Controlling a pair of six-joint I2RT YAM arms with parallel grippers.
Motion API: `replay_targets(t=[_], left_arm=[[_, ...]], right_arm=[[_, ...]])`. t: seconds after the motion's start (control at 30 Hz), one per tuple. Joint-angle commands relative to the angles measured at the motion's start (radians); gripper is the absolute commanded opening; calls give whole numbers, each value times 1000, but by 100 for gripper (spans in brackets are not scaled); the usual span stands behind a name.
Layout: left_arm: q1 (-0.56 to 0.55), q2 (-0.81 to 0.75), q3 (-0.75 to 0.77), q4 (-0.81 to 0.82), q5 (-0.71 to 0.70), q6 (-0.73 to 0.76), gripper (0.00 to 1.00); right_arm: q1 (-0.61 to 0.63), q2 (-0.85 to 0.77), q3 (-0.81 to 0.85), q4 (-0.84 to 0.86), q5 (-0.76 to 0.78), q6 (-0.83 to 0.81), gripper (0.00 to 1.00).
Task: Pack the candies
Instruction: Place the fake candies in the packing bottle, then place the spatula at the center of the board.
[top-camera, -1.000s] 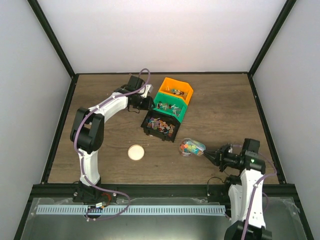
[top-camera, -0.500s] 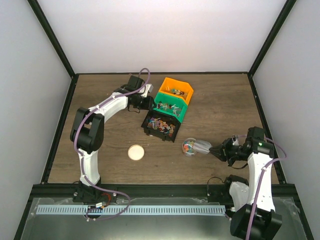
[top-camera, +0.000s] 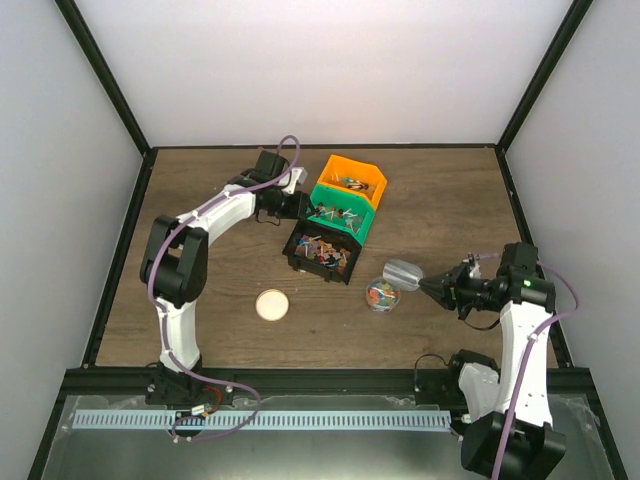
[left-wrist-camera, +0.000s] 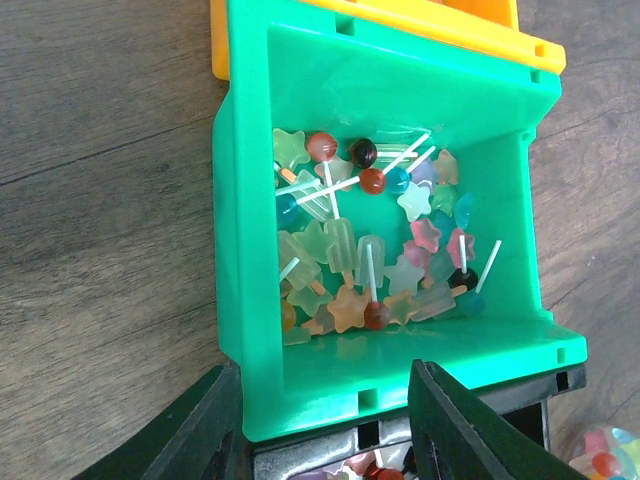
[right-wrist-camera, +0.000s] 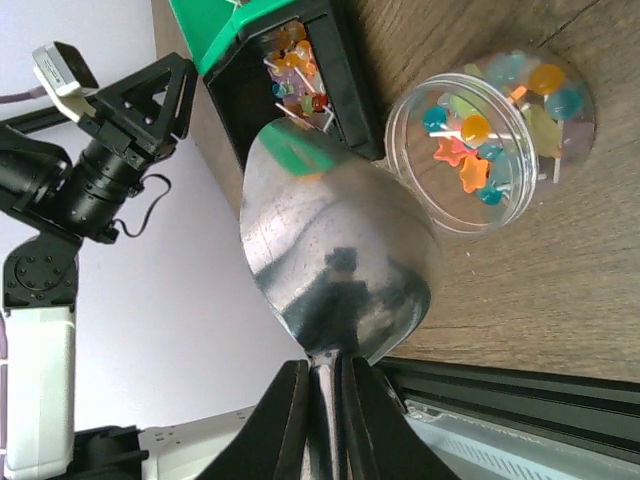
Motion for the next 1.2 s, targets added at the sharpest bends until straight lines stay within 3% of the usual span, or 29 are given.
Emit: replay_targets(t=[0.0, 0.1, 0.17, 0.2, 0.27, 0.37, 0.47, 0.53, 0.63, 0.77, 0.87, 1.07, 1.17], left_arm=[[10, -49, 7, 14, 4, -28, 49], [19, -43, 33, -22, -43, -62, 51], [25, -51, 47, -44, -94, -95, 52], [27, -63, 44, -51, -151, -130, 52], [27, -90, 22, -53, -246, -206, 52], [28, -115, 18, -92, -352, -301, 63], [26, -155, 15, -104, -388, -372, 75], [26, -187, 2, -100, -399, -444, 90], [21, -200, -4, -93, -340, -563, 98], [-4, -189, -24, -88, -292, -711, 100], [-39, -202, -38, -93, -341, -824, 99], [-110, -170, 43, -158, -391, -954, 98], [-181, -146, 107, -193, -445, -1011, 98]], right_arm=[[-8, 4, -26, 140, -68, 94, 1], [-8, -13, -200, 514, -167, 356, 1], [-10, -20, -335, 909, -185, 619, 1], [-12, 1, -404, 1194, -186, 742, 1], [-20, 97, -536, 1605, -157, 948, 1], [-28, 343, -568, 1892, -148, 986, 1], [-33, 526, -504, 1984, -173, 958, 1], [-38, 610, -454, 1993, -172, 933, 1], [-39, 710, -386, 1989, -174, 885, 1], [-40, 842, -339, 1957, -150, 808, 11], [-39, 931, -351, 2099, -154, 860, 25], [-39, 1030, -296, 2147, -200, 901, 44], [-39, 983, -234, 1903, -207, 750, 51]])
